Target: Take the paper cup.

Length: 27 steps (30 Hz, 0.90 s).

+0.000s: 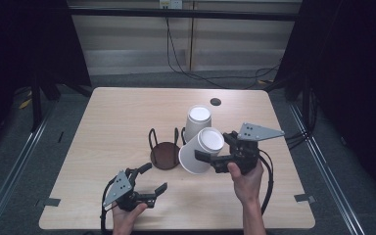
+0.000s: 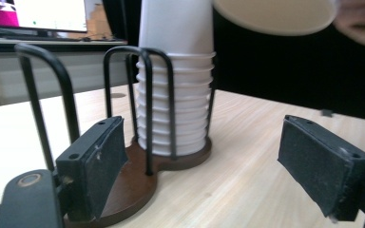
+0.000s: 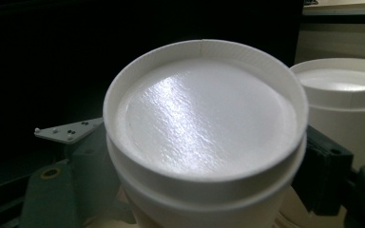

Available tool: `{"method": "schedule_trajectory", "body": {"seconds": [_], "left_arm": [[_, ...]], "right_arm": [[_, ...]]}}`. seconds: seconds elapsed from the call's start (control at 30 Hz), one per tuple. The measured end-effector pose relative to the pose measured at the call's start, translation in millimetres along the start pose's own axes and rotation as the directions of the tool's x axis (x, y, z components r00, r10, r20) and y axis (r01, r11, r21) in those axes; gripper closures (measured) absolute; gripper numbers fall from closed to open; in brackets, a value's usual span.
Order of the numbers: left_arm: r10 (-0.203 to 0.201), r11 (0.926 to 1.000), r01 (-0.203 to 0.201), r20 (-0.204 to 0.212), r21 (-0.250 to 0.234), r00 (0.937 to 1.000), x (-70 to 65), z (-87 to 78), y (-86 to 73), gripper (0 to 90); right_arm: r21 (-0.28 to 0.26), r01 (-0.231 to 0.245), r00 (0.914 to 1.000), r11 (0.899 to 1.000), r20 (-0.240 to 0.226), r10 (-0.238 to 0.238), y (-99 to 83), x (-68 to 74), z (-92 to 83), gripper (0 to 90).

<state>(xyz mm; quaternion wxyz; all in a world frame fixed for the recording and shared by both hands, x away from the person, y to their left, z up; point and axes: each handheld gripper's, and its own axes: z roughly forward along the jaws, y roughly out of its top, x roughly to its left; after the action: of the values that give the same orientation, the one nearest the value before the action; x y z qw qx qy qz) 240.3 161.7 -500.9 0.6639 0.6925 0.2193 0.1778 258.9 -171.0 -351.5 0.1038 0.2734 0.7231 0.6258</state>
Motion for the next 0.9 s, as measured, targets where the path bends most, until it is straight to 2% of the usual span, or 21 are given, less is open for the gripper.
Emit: {"method": "schedule_trajectory", "body": {"seconds": [0.07, 0.1, 0.13, 0.2, 0.37, 0.47, 0.53, 0.67, 0.73, 0.9], "left_arm": [[0.018, 0.9998, -0.019, 0.015, 0.008, 0.9997, 1.1, -0.3, 3.8, 16.0], [0.014, 0.9999, -0.014, 0.025, 0.009, 0.9996, 0.3, -0.1, 6.5, 16.0], [0.034, 0.9993, -0.034, 0.029, 0.013, 0.999, 1.7, -0.4, 8.5, 16.0], [0.013, 0.9999, -0.014, 0.041, 0.009, 0.9991, 0.8, 0.1, 10.3, 16.0], [0.031, 0.9991, -0.032, 0.064, 0.027, 0.9975, 2.1, -0.4, 15.6, 16.0], [0.034, 0.9991, -0.036, 0.08, 0.023, 0.9963, 3.6, -0.2, 19.9, 16.0], [0.031, 0.9994, -0.032, 0.076, 0.011, 0.9966, 4.3, 0.0, 21.4, 16.0], [0.026, 0.9995, -0.028, 0.105, 0.017, 0.9942, 4.7, 0.5, 22.9, 15.9], [0.035, 0.9989, -0.038, 0.119, 0.027, 0.9923, 4.4, 2.8, 21.9, 16.0], [0.057, 0.9972, -0.064, 0.146, 0.04, 0.9876, 3.8, 6.9, 22.6, 15.6]], "right_arm": [[0.002, -0.001, 1.0, 1.0, -0.005, 0.001, -3.5, -0.4, 3.4, 22.7], [0.004, -0.002, 1.0, 1.0, -0.007, 0.002, -5.2, -0.5, 5.1, 22.7], [0.003, -0.006, 0.9999, 1.0, -0.012, 0.006, -7.8, -1.2, 7.6, 22.7], [0.01, -0.011, 0.9996, 1.0, -0.024, 0.011, -11.8, -2.7, 11.7, 22.7], [0.039, -0.034, 0.9984, 0.999, -0.045, 0.035, -25.4, -5.4, 24.7, 22.7], [0.049, -0.044, 0.9969, 0.998, -0.064, 0.047, -31.1, -5.8, 31.1, 22.6], [0.051, -0.045, 0.9965, 0.998, -0.068, 0.049, -33.5, -6.0, 33.5, 22.7], [0.073, -0.05, 0.9955, 0.996, -0.077, 0.055, -40.0, -8.1, 40.2, 22.6], [0.083, -0.046, 0.9956, 0.995, -0.078, 0.052, -43.9, -8.7, 43.0, 22.6], [0.094, -0.075, 0.9919, 0.993, -0.096, 0.084, -57.9, -10.7, 48.6, 22.6]]}}
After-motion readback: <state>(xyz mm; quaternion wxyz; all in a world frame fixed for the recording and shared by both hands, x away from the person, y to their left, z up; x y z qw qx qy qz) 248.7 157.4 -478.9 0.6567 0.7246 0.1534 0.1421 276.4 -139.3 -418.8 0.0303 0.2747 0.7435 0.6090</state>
